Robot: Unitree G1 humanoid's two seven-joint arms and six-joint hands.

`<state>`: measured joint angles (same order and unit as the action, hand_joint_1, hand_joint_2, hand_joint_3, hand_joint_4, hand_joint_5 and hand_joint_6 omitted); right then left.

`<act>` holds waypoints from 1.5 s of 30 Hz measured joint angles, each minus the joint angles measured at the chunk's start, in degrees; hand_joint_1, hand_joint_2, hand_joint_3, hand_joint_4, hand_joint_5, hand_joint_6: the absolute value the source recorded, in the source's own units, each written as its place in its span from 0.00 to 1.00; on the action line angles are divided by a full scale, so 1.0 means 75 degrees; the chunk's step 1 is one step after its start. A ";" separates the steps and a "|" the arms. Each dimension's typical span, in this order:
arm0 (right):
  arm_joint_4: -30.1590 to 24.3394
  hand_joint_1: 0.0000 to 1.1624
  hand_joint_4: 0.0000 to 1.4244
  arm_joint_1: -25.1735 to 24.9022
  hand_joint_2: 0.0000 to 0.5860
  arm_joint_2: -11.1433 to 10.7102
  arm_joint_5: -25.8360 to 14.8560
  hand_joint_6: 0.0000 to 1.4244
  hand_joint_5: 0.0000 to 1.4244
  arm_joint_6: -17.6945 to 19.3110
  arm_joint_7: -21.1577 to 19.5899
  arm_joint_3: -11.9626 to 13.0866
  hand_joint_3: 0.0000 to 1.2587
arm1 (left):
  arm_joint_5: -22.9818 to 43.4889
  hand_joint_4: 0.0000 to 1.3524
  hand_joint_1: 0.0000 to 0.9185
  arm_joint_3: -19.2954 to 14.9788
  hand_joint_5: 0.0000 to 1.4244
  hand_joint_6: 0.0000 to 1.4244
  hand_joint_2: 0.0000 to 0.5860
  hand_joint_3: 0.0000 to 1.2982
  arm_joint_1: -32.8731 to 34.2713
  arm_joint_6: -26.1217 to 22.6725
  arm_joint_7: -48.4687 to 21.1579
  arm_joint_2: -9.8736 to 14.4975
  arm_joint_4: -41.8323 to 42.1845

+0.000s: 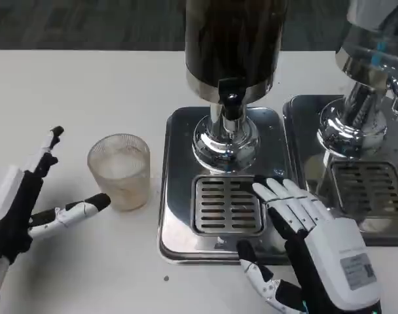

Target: Grasp the cup under the faucet to collect the drink, then remove the cup.

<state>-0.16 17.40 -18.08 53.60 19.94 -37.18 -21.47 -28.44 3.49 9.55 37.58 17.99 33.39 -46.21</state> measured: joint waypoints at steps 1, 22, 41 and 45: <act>0.0012 0.38 0.11 -0.0032 0.77 0.0009 0.0000 0.14 0.10 0.0000 -0.0002 -0.0008 0.18 | 0.0081 0.05 0.23 0.0024 0.15 0.14 0.04 0.04 0.0102 0.0025 -0.0080 0.0000 -0.0129; 0.0089 0.37 0.13 -0.0159 0.78 0.0165 -0.0002 0.15 0.12 -0.0004 -0.0036 -0.0057 0.20 | 0.0425 0.09 0.24 0.0608 0.17 0.15 0.05 0.07 0.1518 0.0328 -0.0948 -0.0188 -0.1730; 0.0322 0.38 0.14 -0.0266 0.77 0.0245 -0.0025 0.15 0.13 -0.0003 -0.0036 -0.0110 0.22 | 0.0347 0.13 0.26 0.1102 0.21 0.17 0.06 0.11 0.1863 0.0170 -0.0921 -0.0212 -0.1901; 0.0339 0.38 0.14 -0.0309 0.77 0.0245 -0.0088 0.16 0.13 -0.0002 -0.0036 -0.0116 0.22 | 0.0285 0.14 0.26 0.1203 0.23 0.19 0.07 0.12 0.1970 0.0169 -0.0836 -0.0311 -0.2004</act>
<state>2.38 15.09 -16.25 52.94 19.92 -37.45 -22.34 -26.31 12.51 24.33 38.84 11.72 31.06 -61.25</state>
